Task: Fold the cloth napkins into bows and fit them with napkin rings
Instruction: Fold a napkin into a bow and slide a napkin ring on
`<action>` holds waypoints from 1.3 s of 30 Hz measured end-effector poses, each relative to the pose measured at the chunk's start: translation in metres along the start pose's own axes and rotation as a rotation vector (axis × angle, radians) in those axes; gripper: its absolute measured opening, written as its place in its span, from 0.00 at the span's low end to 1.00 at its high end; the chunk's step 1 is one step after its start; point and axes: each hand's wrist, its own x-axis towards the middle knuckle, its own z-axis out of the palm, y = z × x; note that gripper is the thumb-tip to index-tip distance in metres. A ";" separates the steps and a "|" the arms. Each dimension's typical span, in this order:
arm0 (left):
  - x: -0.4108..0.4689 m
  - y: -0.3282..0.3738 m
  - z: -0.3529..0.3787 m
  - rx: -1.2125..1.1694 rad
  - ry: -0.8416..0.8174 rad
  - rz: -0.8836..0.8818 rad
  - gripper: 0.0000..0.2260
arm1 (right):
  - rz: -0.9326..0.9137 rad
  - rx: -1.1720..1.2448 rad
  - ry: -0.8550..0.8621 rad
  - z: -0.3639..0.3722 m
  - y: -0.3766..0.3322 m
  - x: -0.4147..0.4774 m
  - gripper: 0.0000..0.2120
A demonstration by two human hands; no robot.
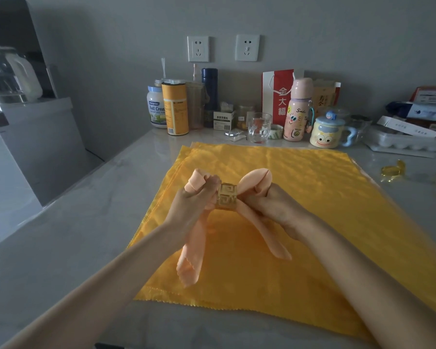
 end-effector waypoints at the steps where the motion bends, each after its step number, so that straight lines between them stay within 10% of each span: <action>1: 0.000 0.000 -0.001 -0.006 -0.044 0.026 0.06 | 0.012 0.056 0.000 -0.001 0.000 0.001 0.07; 6: -0.004 0.003 -0.002 -0.035 -0.113 0.010 0.02 | 0.106 0.398 -0.008 0.000 -0.005 0.002 0.07; 10: -0.002 0.002 -0.002 -0.022 -0.056 0.005 0.10 | -0.410 -0.135 0.582 -0.012 -0.011 -0.001 0.30; 14: -0.003 -0.002 0.004 -0.011 -0.073 0.014 0.09 | -0.522 -0.865 0.223 0.002 -0.009 -0.002 0.29; 17: -0.001 -0.006 0.008 0.000 0.011 -0.022 0.06 | -0.407 -0.851 0.072 0.008 -0.004 -0.003 0.21; 27: 0.002 -0.002 0.013 -0.042 0.023 -0.041 0.09 | -0.551 -0.992 0.348 0.009 0.010 0.004 0.26; 32: 0.008 0.001 -0.010 -0.089 -0.025 -0.093 0.07 | -0.215 -0.382 0.271 0.002 -0.004 0.002 0.37; 35: 0.016 0.005 -0.022 -0.096 -0.025 -0.145 0.12 | 0.107 0.206 -0.015 -0.008 -0.007 0.007 0.21; 39: 0.040 0.018 -0.033 0.024 0.081 -0.271 0.17 | 0.252 0.231 0.080 0.007 -0.011 0.026 0.10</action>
